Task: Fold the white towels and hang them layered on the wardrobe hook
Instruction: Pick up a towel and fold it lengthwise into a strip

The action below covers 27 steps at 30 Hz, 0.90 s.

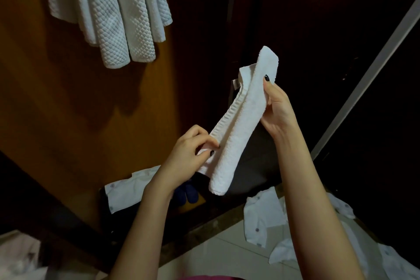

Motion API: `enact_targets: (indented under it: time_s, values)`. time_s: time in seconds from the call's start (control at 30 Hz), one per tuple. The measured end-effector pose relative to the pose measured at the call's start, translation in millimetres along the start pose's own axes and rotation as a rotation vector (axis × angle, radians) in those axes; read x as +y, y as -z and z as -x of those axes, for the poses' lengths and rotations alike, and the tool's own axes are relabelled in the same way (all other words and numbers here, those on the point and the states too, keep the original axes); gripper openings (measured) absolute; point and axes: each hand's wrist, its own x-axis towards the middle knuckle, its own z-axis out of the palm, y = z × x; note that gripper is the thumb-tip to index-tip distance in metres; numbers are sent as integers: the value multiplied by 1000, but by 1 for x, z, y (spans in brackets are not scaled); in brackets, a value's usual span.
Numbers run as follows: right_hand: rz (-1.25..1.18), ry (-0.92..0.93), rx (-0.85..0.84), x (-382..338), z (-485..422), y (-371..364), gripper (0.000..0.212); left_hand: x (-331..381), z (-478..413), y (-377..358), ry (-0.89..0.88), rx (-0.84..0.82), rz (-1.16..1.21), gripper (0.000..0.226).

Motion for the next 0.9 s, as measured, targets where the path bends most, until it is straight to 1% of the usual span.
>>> enact_targets:
  time_s: [0.1, 0.17, 0.23, 0.3, 0.37, 0.43, 0.47, 0.5, 0.57, 0.6, 0.63, 0.7, 0.73, 0.83, 0.9]
  values:
    - [-5, -15, -38, -2, 1, 0, 23, -3, 1, 1, 8, 27, -17, 35]
    - [-12, -25, -63, -3, 2, 1, 22, -3, 1, 1, -10, 68, -26, 31]
    - [-22, -30, -69, -3, 2, -1, 24, -4, -1, 0, -30, 116, -97, 24]
    - [-34, -29, -41, -2, 1, -4, 29, -5, -2, -1, -37, 159, -156, 23]
    - [-55, -17, 33, -2, 0, -7, 35, -6, -3, 1, 1, 160, -81, 24]
    - [-58, -4, 109, 0, -1, -9, 41, -5, -2, 1, 92, 105, 61, 18]
    - [-56, 5, 137, 2, -2, -10, 42, -4, -2, 0, 141, 70, 74, 22]
    - [-57, 16, 165, 4, -3, -11, 40, -4, -2, -3, 186, 35, 17, 33]
    - [-59, 33, 230, 8, -4, -15, 30, -2, -2, -11, 248, -13, -208, 54]
    - [-65, 37, 262, 10, -5, -17, 25, -1, -2, -16, 246, -8, -285, 53]
    - [-75, 38, 289, 12, -7, -17, 20, -1, -2, -20, 232, 32, -288, 44]
    - [-85, 30, 327, 15, -8, -17, 15, -6, -4, -23, 219, 149, -130, 19]
    - [-83, 27, 336, 16, -9, -15, 14, -9, -5, -20, 227, 181, -27, 15]
    - [-57, 40, 340, 17, -8, -9, 15, -16, -4, -6, 236, 173, 288, 14]
    - [-32, 48, 332, 17, -7, -8, 16, -18, -4, 2, 239, 157, 377, 13]
